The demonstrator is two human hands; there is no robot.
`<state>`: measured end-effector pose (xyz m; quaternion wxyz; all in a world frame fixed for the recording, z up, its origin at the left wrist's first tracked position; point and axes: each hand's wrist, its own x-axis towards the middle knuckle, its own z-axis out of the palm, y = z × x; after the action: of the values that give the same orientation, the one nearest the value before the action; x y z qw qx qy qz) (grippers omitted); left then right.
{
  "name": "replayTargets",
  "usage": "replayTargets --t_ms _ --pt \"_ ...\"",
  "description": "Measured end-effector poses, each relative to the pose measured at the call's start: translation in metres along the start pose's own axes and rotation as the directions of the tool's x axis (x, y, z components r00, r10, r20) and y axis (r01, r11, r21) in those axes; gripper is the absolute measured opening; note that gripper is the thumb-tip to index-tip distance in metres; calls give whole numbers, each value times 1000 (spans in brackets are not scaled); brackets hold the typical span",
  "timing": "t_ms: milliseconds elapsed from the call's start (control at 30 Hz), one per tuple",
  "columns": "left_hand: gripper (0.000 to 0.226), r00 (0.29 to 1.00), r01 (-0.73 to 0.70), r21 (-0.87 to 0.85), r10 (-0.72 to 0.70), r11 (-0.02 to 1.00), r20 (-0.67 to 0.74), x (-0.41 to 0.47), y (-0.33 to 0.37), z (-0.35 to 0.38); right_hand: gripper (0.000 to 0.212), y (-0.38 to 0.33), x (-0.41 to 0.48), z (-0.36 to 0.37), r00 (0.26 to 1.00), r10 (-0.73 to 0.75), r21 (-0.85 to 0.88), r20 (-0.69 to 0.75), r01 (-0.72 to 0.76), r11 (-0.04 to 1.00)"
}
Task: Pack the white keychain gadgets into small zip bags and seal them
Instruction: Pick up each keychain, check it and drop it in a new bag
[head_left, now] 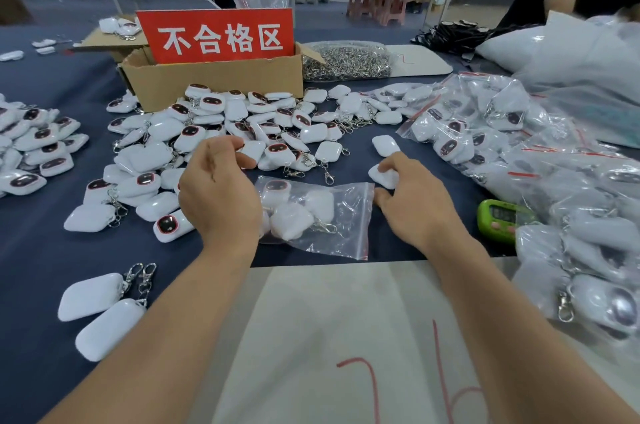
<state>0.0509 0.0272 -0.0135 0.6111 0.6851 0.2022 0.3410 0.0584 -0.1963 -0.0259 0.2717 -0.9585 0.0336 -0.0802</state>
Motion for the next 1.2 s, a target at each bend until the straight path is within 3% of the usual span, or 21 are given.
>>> replayTargets --t_ms 167,233,300,400,467,533,600,667,767,1000,1100,1200 --pt "29 998 62 -34 -62 998 -3 1 1 -4 18 -2 -9 -5 1000 14 -86 -27 -16 996" --pt "27 998 57 -20 -57 998 9 -2 2 -8 27 -2 -15 -5 999 4 -87 -31 -7 996" --pt "22 999 35 6 -35 999 20 -5 2 -12 42 -2 -21 -9 996 65 16 -60 -64 998" --pt "20 999 9 39 -11 999 49 -8 2 -16 40 -1 -28 -13 953 239 316 -186 -172 933" --pt "29 996 -19 103 10 995 90 -9 1 -17 37 -3 -34 -14 908 381 645 -177 -185 741" --pt "47 987 -54 171 27 984 156 -9 0 -19 36 -9 -39 -14 888 458 904 -28 -174 392" --pt "58 981 -50 180 15 982 193 -6 -2 -19 27 -12 -39 -16 885 450 968 119 -204 145" --pt "60 983 -39 178 6 983 182 -4 -3 -17 16 -11 -35 -20 892 403 964 206 -255 72" --pt "56 979 -135 191 102 972 175 -9 1 -14 12 -12 -30 -27 906 347 957 242 -283 69" --pt "31 834 -508 143 444 849 327 -39 13 -8 23 -32 -45 -24 990 109 920 87 -122 372" --pt "30 787 -528 47 468 848 402 -49 14 -6 22 -40 -51 -24 997 54 883 54 -73 463" --pt "25 746 -473 -39 423 880 515 -54 14 -3 15 -46 -55 -24 994 -8 912 110 -98 398"
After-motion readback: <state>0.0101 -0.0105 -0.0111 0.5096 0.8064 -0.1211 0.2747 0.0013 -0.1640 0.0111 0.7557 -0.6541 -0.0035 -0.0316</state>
